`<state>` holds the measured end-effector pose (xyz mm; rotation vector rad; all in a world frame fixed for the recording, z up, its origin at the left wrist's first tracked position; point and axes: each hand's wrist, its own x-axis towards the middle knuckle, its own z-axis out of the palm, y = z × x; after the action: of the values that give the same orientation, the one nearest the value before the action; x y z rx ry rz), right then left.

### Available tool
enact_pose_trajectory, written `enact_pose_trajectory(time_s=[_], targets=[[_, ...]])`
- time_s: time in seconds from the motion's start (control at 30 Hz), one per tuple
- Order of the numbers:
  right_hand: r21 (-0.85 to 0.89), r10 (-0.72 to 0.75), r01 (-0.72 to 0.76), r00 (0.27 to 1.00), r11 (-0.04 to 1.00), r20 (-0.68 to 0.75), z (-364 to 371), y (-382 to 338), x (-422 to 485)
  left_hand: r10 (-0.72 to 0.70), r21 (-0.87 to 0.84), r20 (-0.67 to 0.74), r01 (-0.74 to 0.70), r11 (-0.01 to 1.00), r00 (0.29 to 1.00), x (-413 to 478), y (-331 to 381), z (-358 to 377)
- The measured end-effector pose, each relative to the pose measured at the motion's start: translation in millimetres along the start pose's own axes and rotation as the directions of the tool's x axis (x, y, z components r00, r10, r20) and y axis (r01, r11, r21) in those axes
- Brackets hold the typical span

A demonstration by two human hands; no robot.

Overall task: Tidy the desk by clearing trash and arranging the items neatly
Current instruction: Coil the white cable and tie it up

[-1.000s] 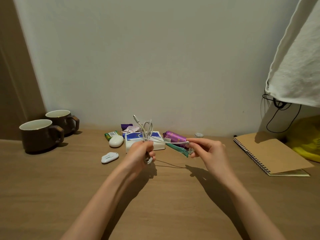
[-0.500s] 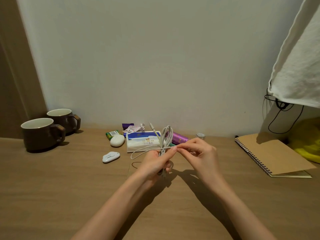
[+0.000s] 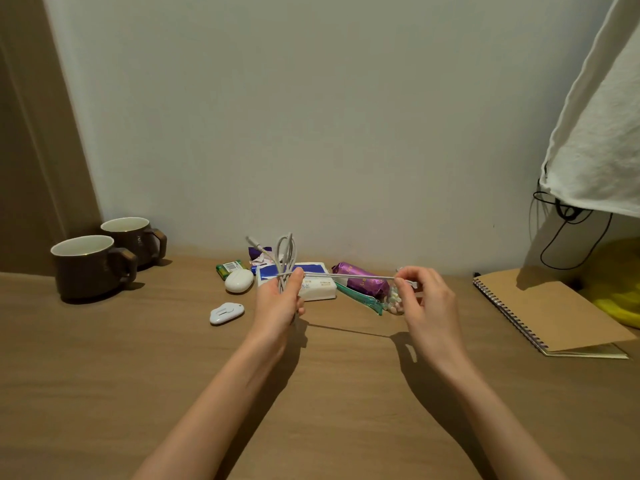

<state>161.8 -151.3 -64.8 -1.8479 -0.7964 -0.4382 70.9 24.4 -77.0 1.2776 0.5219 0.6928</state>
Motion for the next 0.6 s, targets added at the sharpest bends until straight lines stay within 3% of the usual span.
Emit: enact_pose_trajectory(time_s=[0.17,0.37,0.47,0.6], targets=[[-0.030,0.045,-0.045,0.999,0.999,0.007,0,4,-1,0.087,0.140,-0.057,-0.079,0.987,0.995,4,-6,-1],[-0.088,0.039,-0.032,0.996,0.996,0.084,6,9,-1,0.088,0.212,-0.124,-0.060,0.975,0.988,9,-4,-9],[-0.080,0.016,0.002,0.975,0.997,0.223,4,11,0,0.118,0.340,-0.130,-0.068,0.938,0.984,16,-8,-18],[0.081,-0.114,0.090,0.914,0.993,0.390,-3,1,0,0.239,0.486,-0.177,-0.126,0.865,0.955,20,-9,-24]])
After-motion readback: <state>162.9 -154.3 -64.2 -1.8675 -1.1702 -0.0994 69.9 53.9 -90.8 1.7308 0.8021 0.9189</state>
